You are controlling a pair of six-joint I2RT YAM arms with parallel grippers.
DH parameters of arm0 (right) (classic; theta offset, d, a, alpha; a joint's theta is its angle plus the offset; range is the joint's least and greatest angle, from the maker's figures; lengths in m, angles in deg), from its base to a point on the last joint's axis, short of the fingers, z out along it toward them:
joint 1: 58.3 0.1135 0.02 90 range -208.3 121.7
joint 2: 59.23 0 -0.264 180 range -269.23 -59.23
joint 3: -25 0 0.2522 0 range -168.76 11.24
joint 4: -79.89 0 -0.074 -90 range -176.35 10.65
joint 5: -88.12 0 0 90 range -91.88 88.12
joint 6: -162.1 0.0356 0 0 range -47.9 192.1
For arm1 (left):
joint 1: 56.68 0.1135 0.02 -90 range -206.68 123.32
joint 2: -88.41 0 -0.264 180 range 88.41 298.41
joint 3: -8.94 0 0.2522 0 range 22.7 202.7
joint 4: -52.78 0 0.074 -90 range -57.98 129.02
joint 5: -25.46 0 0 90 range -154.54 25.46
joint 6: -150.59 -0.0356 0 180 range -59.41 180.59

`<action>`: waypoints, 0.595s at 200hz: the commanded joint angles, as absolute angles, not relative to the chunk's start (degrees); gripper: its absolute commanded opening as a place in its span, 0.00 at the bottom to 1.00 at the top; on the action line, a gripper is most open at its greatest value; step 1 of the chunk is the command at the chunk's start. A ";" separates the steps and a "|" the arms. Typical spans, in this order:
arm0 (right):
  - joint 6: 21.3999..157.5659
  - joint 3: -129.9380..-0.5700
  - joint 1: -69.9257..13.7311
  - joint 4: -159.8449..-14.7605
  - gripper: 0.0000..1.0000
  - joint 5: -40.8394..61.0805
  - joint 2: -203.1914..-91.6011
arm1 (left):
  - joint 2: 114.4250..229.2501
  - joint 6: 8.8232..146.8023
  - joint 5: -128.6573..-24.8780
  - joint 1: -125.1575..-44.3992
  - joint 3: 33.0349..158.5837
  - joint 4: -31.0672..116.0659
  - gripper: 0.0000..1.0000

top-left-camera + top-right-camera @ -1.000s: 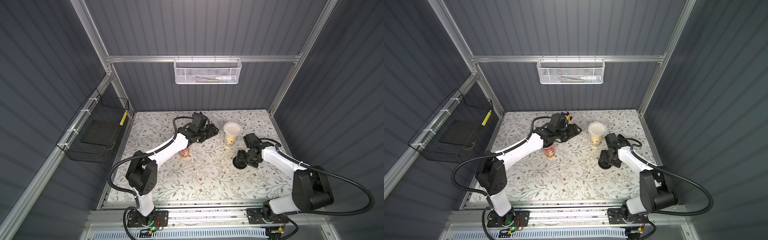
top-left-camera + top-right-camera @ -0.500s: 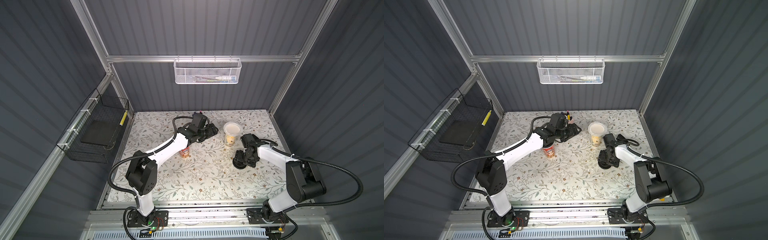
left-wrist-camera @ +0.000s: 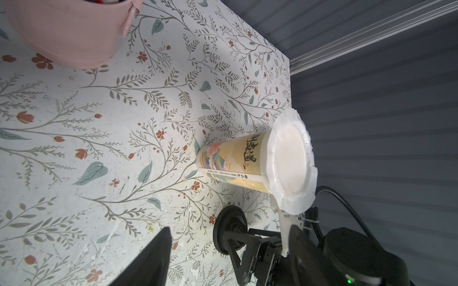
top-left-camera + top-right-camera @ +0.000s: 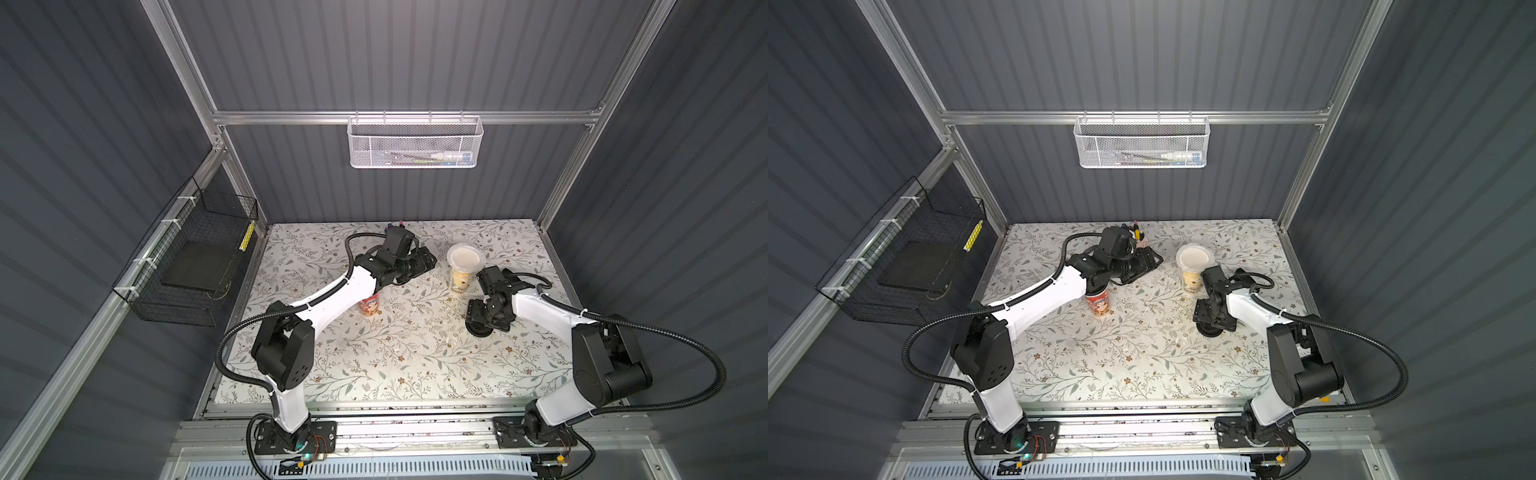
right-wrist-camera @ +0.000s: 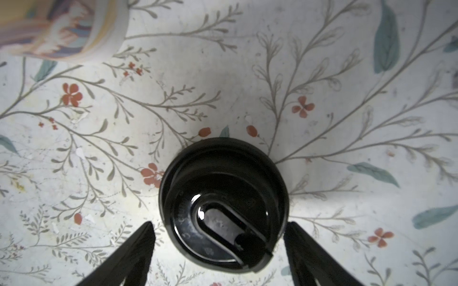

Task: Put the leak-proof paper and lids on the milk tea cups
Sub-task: Pick up the cup lid from the center of the board.

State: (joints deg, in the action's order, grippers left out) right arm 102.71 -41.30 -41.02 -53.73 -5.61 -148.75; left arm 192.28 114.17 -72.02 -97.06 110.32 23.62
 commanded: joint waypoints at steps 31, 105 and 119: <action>101.62 -42.29 -40.52 -53.38 0.82 -7.16 -150.96 | 191.55 113.32 -72.43 -96.55 110.86 23.13 0.74; 102.24 -42.46 -40.02 -53.25 0.79 -6.71 -153.45 | 191.15 113.06 -72.56 -96.58 110.64 22.85 0.74; 102.34 -42.55 -40.03 -53.04 0.79 -7.02 -153.87 | 190.98 112.97 -72.53 -96.58 110.51 22.85 0.74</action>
State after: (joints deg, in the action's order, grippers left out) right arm 102.08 -41.82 -40.39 -53.75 -6.41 -152.24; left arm 192.28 114.17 -72.05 -96.97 110.32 23.60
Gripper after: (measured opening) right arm 0.790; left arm 0.740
